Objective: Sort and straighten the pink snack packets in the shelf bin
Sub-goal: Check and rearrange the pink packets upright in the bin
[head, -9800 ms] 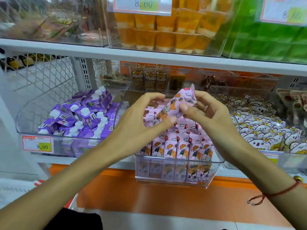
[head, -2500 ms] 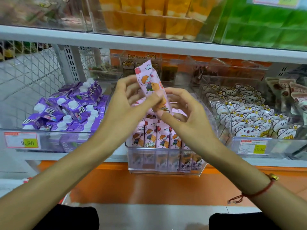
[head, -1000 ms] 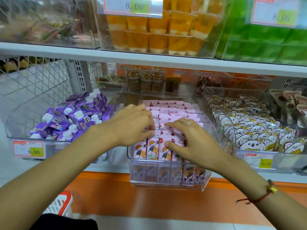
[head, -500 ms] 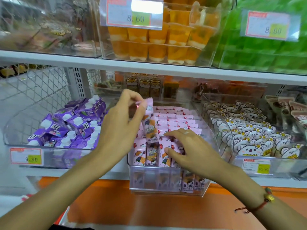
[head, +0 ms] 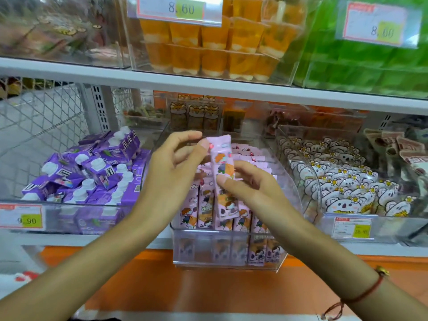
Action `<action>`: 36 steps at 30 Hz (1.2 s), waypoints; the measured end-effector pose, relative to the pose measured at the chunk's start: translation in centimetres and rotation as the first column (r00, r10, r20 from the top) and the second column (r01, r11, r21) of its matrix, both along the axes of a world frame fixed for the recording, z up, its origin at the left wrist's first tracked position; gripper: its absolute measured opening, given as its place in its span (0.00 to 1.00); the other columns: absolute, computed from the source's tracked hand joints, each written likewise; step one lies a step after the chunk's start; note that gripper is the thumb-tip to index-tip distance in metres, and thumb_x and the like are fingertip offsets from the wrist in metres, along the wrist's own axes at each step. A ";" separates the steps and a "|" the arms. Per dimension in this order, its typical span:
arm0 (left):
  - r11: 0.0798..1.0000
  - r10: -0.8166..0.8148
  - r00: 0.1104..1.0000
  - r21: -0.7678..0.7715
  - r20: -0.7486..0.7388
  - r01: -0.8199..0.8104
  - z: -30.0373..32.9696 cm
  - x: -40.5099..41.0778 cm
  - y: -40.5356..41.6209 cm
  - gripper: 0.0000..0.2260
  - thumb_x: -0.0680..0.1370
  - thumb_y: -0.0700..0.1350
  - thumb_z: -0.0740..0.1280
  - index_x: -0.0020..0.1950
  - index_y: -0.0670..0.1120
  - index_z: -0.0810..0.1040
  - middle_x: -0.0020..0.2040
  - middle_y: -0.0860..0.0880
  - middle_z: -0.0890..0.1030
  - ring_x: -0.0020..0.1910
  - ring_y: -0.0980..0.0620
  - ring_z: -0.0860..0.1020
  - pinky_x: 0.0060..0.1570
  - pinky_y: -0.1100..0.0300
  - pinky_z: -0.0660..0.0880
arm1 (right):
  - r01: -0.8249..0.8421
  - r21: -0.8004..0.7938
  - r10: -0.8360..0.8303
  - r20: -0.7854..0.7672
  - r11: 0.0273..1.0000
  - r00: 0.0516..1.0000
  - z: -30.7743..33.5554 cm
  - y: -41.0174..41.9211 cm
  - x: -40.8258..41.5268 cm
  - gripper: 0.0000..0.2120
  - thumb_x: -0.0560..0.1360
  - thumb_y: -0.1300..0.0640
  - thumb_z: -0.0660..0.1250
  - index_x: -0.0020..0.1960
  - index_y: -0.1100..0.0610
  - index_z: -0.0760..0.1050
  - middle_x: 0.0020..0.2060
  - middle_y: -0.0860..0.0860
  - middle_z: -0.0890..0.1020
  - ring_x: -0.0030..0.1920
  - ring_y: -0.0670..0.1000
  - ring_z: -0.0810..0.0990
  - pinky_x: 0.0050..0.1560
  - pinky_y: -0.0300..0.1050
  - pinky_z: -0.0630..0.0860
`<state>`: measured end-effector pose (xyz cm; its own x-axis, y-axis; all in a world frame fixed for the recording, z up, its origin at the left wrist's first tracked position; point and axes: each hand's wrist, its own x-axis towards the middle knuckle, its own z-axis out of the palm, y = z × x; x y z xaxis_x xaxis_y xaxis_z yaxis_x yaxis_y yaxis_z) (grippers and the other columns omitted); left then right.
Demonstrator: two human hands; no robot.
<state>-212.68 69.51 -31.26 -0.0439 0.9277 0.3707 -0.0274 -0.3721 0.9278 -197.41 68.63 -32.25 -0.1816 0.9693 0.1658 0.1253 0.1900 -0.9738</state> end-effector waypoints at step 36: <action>0.857 -0.408 0.905 -0.394 -0.119 0.334 0.6 -0.5 0.0 0.10 0.76 0.51 0.68 0.54 0.51 0.84 0.47 0.55 0.86 0.45 0.62 0.83 0.36 0.70 0.76 | 0.153 -0.140 -0.179 -0.197 0.978 0.964 1.4 0.3 1.4 0.13 0.74 0.53 0.70 0.57 0.57 0.79 0.38 0.50 0.82 0.31 0.47 0.78 0.33 0.34 0.77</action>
